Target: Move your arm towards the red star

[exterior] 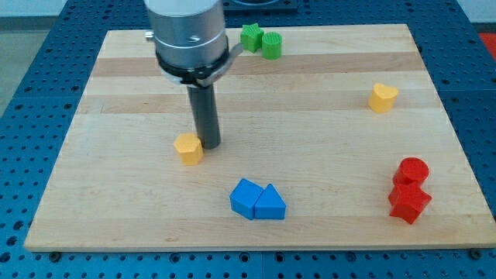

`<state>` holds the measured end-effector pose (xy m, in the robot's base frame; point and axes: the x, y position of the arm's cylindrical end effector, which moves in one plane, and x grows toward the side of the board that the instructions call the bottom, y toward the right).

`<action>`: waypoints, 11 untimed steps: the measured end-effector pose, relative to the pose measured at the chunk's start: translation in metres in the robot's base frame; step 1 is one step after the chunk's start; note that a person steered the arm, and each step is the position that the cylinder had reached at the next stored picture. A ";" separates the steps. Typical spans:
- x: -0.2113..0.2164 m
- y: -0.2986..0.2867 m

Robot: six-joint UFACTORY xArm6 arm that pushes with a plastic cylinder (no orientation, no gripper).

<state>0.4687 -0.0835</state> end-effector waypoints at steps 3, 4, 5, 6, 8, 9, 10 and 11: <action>0.043 -0.048; 0.055 -0.070; 0.060 -0.093; 0.053 -0.094; 0.000 0.004; -0.009 0.074; -0.009 0.143; -0.009 0.213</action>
